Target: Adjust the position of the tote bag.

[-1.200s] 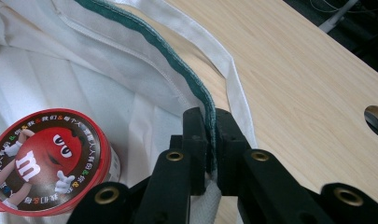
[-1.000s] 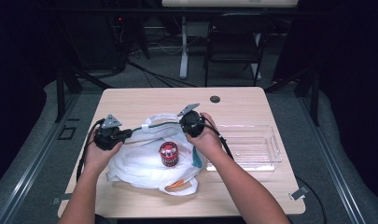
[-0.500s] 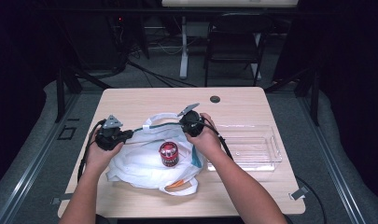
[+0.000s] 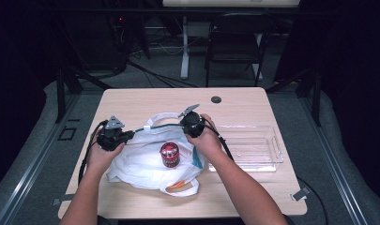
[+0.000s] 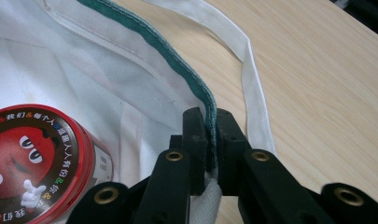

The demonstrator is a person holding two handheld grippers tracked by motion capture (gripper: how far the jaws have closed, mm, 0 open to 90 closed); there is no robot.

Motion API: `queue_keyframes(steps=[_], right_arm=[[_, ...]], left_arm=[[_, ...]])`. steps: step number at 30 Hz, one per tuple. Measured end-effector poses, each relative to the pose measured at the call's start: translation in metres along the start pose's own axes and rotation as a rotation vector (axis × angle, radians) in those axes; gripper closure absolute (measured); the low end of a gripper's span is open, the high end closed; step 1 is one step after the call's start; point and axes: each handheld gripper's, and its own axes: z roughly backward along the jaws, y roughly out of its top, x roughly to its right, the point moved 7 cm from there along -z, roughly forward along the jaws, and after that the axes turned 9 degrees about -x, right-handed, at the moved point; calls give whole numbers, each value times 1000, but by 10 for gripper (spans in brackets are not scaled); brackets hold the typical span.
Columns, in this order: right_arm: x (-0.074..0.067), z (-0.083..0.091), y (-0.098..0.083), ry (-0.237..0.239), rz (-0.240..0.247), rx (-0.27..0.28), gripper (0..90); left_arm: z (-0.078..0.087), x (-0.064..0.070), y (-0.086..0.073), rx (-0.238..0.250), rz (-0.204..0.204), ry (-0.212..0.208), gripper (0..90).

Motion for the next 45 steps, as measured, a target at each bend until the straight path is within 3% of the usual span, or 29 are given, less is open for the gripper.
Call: queue_keyframes(steps=[16, 26, 45], right_arm=[[-3, -1, 0, 23, -13, 2, 852], [-4, -1, -1, 14, -12, 5, 853], [-4, -9, -4, 10, 0, -34, 853]], left_arm=[[-9, -3, -2, -31, 5, 9, 877], [-17, -2, -3, -53, 1, 4, 878], [-23, -2, -6, -80, -7, 1, 878]])
